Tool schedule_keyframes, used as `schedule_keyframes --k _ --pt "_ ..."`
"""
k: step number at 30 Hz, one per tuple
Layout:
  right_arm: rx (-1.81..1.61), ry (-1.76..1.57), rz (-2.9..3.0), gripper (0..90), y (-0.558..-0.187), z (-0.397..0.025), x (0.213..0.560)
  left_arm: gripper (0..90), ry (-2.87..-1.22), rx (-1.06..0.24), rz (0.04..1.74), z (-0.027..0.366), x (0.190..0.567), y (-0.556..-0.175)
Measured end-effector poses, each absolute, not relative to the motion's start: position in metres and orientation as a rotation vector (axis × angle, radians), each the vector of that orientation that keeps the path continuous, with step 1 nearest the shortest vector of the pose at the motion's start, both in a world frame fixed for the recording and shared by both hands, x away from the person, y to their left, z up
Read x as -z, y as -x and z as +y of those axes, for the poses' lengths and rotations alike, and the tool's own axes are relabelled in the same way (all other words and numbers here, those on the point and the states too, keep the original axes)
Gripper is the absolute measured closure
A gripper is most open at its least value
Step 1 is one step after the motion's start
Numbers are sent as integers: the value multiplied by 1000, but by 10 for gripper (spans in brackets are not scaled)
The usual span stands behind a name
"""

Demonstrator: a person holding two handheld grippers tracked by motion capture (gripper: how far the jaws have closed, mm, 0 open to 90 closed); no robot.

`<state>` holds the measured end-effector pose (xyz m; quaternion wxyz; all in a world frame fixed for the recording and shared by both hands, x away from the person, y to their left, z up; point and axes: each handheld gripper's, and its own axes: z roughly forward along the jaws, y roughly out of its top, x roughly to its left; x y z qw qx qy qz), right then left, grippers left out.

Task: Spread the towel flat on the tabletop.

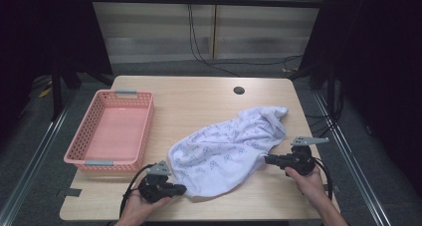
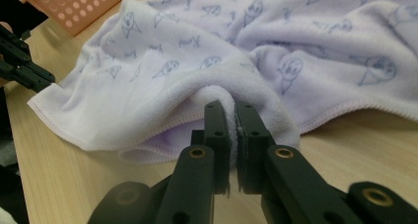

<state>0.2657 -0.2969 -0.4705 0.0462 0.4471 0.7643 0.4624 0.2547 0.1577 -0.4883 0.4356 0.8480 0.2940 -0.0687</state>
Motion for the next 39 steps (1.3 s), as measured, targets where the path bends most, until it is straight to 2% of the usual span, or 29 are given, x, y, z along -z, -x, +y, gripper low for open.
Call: schedule_keyframes --k 3,8,10,11,12,14,21,26,28,32,39 --pt "-1452 -1352 2303 856 -270 -299 461 869 -1962 182 774 172 473 -266" --pt "-1529 -1315 2202 859 -282 -307 428 870 -1873 68 780 186 431 -283" --pt "-1552 -1292 2154 860 -289 -309 408 870 -1826 29 759 190 406 -291" --pt "-1561 -1273 2132 860 -293 -311 396 871 -1826 29 759 190 406 -291" --pt "-1573 -1257 2108 860 -296 -312 384 871 -1807 -32 740 190 380 -299" --pt "-1592 -1224 2063 861 -303 -314 359 871 -1796 -81 714 190 356 -307" --pt "-1657 -1150 1872 863 -321 -331 279 871 -1699 -145 645 179 296 -324" --pt "-1687 -1053 1786 863 -312 -341 223 871 -1621 -182 588 177 257 -320" --pt "-1694 -1006 1781 863 -299 -341 211 871 -1628 -202 560 178 250 -309" --pt "-1666 -991 1859 863 -271 -336 229 870 -1683 -162 574 180 278 -291" --pt "-1672 -1085 2069 864 -210 -324 333 868 -1778 -16 679 200 374 -248"
